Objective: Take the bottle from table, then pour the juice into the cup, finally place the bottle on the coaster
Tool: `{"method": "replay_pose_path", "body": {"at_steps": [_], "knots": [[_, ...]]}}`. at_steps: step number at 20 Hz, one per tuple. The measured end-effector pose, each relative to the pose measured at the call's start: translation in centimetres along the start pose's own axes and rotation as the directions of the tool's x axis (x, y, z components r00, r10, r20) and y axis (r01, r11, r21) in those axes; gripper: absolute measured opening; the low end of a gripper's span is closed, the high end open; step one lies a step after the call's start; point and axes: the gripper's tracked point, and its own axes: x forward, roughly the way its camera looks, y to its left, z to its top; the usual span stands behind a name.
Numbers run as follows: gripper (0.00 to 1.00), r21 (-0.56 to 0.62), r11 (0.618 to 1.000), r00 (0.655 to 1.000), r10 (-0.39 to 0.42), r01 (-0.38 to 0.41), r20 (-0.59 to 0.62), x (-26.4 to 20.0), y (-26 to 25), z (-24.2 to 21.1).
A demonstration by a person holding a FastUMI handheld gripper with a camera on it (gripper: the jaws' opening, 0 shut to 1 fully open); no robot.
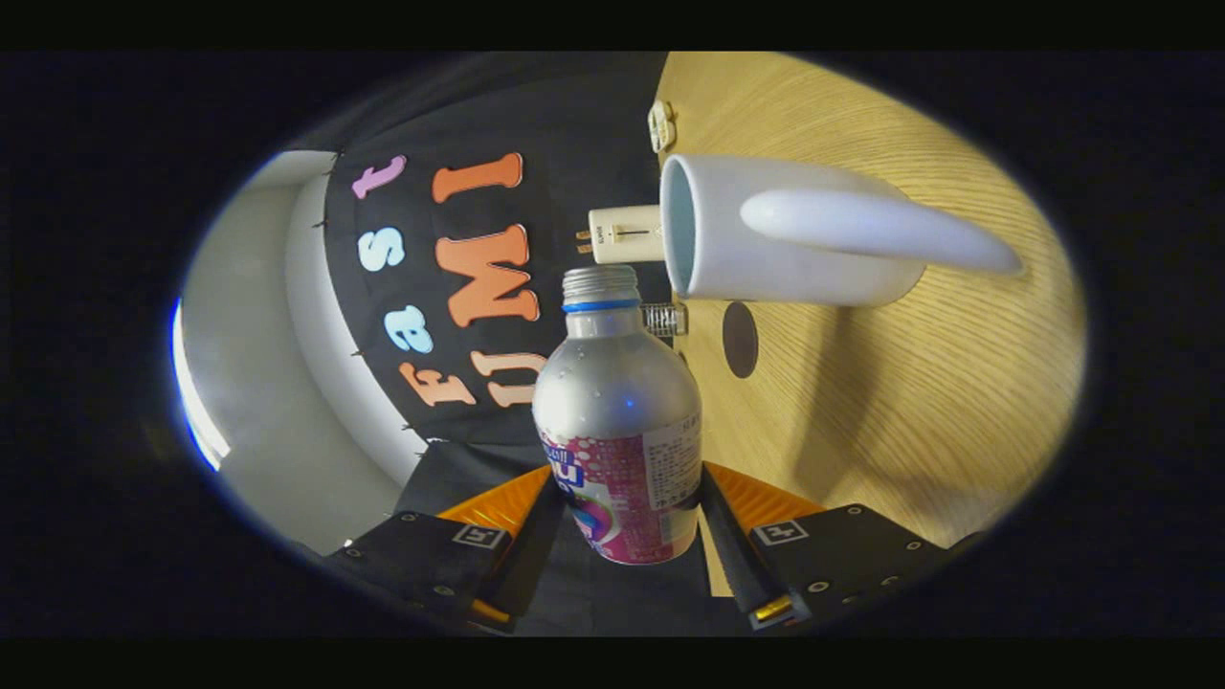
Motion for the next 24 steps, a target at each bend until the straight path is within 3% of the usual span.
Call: {"method": "replay_pose_path", "body": {"at_steps": [14,24], "knots": [[0.78,0.202,0.974,0.994,0.109,-0.106,-0.007,0.2,3.0,-0.3],[0.77,0.273,0.947,0.985,0.172,-0.168,0.010,-0.1,4.8,0.0]]}}
